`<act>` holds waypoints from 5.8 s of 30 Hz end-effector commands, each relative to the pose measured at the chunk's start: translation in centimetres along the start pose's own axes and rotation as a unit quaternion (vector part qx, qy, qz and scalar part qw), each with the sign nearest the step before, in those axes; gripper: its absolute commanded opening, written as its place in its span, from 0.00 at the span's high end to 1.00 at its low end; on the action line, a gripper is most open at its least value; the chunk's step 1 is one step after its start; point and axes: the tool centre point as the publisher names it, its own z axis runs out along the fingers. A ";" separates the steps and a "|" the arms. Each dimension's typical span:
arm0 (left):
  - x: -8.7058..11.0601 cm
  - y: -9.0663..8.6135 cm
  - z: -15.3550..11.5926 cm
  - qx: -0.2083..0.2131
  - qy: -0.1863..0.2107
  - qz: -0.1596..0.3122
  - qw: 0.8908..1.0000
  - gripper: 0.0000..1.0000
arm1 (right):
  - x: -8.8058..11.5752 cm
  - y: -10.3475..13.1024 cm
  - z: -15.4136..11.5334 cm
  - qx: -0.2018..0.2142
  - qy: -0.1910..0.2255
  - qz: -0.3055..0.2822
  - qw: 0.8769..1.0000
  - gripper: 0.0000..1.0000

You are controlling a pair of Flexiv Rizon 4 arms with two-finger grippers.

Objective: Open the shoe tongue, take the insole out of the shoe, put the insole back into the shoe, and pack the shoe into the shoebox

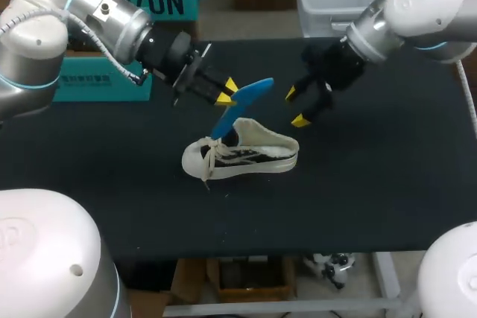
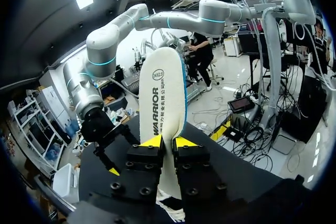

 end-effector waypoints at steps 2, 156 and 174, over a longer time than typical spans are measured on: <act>2.2 0.1 -1.5 -0.007 -0.034 -0.007 0.999 1.00 | -0.5 1.7 1.5 0.155 -0.005 0.003 0.988 0.00; 0.1 -6.9 -5.1 0.296 0.164 -0.089 0.937 1.00 | 12.8 1.3 -0.1 0.051 -0.186 0.559 0.806 0.00; 6.2 -6.6 -2.3 0.224 0.179 0.048 0.957 1.00 | 12.5 0.8 -0.3 0.051 -0.152 0.579 0.799 0.00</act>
